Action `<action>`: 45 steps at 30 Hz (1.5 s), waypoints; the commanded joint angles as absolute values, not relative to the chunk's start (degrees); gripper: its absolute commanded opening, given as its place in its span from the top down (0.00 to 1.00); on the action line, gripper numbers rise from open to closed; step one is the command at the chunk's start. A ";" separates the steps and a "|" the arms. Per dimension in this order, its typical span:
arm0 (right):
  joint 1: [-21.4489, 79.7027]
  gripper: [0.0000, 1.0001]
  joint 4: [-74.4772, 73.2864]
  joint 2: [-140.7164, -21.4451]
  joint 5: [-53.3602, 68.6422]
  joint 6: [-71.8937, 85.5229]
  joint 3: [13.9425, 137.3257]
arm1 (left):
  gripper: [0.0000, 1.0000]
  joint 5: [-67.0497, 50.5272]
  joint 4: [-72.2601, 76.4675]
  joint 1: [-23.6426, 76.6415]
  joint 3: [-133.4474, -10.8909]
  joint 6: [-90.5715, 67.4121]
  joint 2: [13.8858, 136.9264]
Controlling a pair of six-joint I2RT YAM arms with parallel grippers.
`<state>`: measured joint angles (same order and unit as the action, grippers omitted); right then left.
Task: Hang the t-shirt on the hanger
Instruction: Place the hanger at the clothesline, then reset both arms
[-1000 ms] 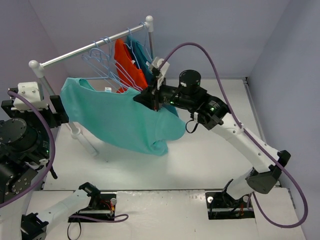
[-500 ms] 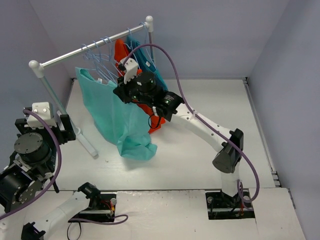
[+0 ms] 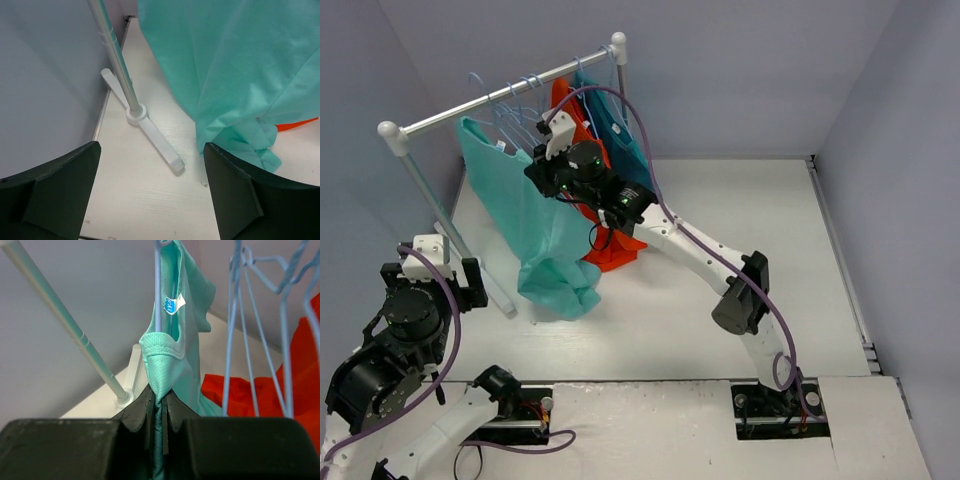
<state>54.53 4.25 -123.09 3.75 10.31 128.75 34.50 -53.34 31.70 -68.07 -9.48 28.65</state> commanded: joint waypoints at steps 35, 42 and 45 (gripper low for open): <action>53.83 0.00 17.02 -54.99 -26.18 -2.32 60.73 | 0.07 33.43 -47.87 31.38 -54.35 -17.54 20.25; 53.79 0.00 12.10 -30.85 -43.59 -2.43 43.73 | 0.07 32.71 -45.84 31.38 -52.61 -16.72 19.05; 53.79 0.00 8.70 -24.08 -49.24 -2.22 39.38 | 0.07 32.39 -45.48 31.38 -51.48 -17.23 17.61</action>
<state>53.65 9.92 -28.28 -37.49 -1.70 43.19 32.83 -49.88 31.70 -51.67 -16.71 18.45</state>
